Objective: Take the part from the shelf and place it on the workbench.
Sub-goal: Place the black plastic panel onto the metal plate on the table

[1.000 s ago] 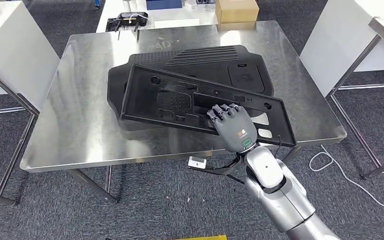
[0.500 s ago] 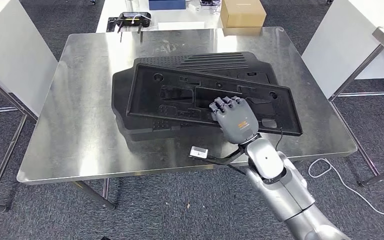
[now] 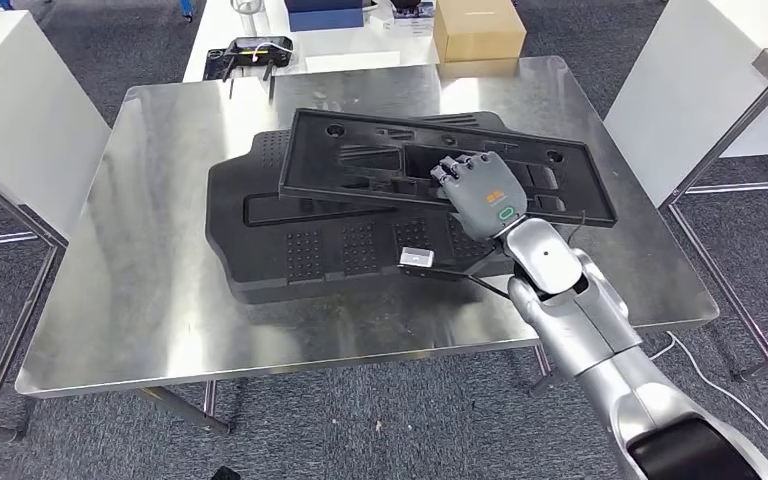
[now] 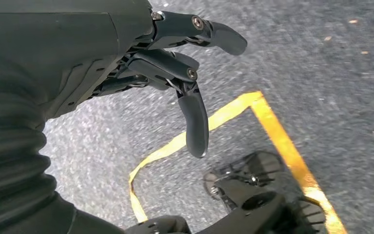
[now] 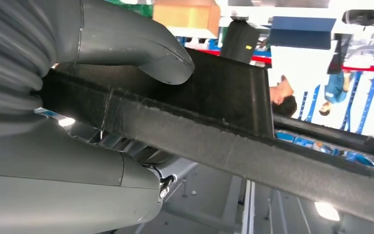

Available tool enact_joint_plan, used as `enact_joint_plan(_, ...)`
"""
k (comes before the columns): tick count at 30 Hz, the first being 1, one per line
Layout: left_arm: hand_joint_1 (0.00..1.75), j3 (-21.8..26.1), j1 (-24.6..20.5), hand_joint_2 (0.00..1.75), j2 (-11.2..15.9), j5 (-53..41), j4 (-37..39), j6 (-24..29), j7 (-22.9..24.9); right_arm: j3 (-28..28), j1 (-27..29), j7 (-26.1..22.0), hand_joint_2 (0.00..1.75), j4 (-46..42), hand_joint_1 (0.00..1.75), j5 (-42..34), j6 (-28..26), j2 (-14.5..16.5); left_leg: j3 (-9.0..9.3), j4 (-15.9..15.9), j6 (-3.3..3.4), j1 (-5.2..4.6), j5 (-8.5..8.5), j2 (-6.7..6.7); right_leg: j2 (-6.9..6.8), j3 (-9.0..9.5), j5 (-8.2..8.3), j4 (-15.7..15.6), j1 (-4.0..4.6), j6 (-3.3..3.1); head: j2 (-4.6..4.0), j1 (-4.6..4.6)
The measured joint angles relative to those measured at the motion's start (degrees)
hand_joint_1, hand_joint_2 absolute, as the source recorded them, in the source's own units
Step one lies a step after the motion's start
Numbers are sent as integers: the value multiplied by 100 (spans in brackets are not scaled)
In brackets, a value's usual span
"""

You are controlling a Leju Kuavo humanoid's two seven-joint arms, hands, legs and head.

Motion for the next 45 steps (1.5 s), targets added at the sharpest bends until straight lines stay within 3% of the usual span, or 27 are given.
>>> enact_joint_plan(2,0,-1,-7,175,-4,0,0,-1,8,65,-83,-124,175,181,175,-97,21,50,-468,751,-25,10,-201,13,2,93,-67,1,8,-51,0,-6)
enact_joint_plan(3,0,-2,-8,175,-6,-1,0,-2,16,98,-110,-182,175,262,175,-140,29,75,-626,911,-28,10,-168,15,5,142,-105,1,11,-58,0,-8)
enact_joint_plan(4,0,-2,-8,175,-7,-4,0,-2,23,132,-136,-238,175,335,175,-182,31,100,-678,849,-26,11,-18,16,12,197,-144,2,10,-51,0,-9)
enact_joint_plan(6,0,-2,-17,175,0,-9,0,-2,32,208,-215,-353,175,474,175,-276,33,158,-477,150,-9,12,522,23,27,316,-233,5,4,-16,0,-10)
enact_joint_plan(8,0,-3,-45,175,5,-11,0,1,29,295,-339,-456,175,605,175,-358,36,209,-184,-514,20,0,833,28,41,373,-311,23,35,43,0,-8)
enact_joint_plan(10,0,-4,-77,175,-6,-28,-1,5,21,376,-449,-567,175,711,175,-442,39,244,-76,-719,54,-1,833,16,48,366,-342,35,70,82,0,-5)
enact_joint_plan(16,0,-4,-112,175,-36,-111,-2,88,51,629,-594,-765,175,963,175,-634,76,385,-101,-754,101,-4,811,-51,1,399,-342,-77,64,87,0,3)
enact_joint_plan(20,0,-4,-121,175,-48,-127,-2,10,50,769,-636,-642,0,1124,0,-642,75,501,-102,-754,132,-12,799,-59,-11,404,-340,-105,64,91,0,3)
enact_joint_plan(25,0,-4,-116,175,-44,-154,-2,16,40,867,-668,-441,0,1315,0,-622,40,528,-102,-753,156,-15,809,-58,-11,401,-322,-109,65,120,0,1)
enact_joint_plan(29,0,-3,-106,0,-37,-99,-2,21,42,901,-685,-290,0,1424,0,-525,12,522,-99,-753,165,-13,816,-53,-10,400,-315,-105,68,132,0,0)
enact_joint_plan(37,0,-3,-87,0,-37,-10,-2,102,46,937,-707,10,0,1579,0,-357,37,526,-94,-754,166,-4,820,-51,-10,398,-315,-91,79,132,0,0)
enact_joint_plan(45,0,-4,-79,0,-35,8,-2,122,64,915,-703,-62,0,1662,0,-601,223,534,-94,-754,165,-2,820,-51,-10,395,-316,-91,80,131,0,0)
